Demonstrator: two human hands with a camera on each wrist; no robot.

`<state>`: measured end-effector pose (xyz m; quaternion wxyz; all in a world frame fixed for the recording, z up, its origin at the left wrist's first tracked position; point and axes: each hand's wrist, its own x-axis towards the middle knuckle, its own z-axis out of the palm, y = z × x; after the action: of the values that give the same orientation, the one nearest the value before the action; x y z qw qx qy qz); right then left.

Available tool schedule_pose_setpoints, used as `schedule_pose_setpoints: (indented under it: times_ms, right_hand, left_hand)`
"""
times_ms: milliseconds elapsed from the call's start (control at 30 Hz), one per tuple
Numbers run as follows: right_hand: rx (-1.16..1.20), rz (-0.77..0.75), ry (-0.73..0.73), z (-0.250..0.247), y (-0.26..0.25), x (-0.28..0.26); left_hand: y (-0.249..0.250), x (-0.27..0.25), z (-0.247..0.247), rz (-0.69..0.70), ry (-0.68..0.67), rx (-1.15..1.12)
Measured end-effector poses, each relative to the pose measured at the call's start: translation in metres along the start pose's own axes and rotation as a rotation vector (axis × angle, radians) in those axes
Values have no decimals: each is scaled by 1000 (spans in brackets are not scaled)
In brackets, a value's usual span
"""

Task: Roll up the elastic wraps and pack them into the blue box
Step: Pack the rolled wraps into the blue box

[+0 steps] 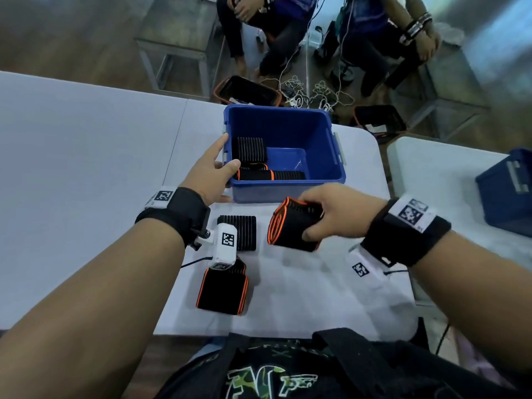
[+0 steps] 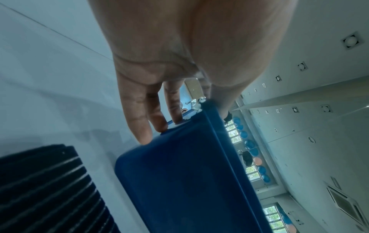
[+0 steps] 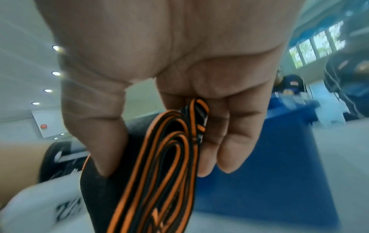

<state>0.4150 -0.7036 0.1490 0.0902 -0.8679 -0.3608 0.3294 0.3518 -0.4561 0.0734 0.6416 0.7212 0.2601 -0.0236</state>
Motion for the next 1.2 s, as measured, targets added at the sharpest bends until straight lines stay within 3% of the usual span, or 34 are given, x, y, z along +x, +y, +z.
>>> schedule_pose_setpoints:
  times_ms: [133,300,633,800,1000,1200]
  right_hand:
    - [-120,6,181,-66,-4,19]
    - [-220,80,237,-100,4,74]
    - [-482,367,-22,-99,31,192]
    - [-511,397,-96,-80,75,269]
    - [-586,417,-163,-77,39,253]
    - [-467,391,-22,-79,35,256]
  left_hand:
    - [-1,-1,1,11,16,2]
    - [3,-4,1,-12,10,-2]
    - [1,-4,2,-7,10,-31]
    - [0,-3,1,-13,2,-40]
    - [-2,0,0,-1,-5,-50]
    - [-6,3,-1,12,-6,-60]
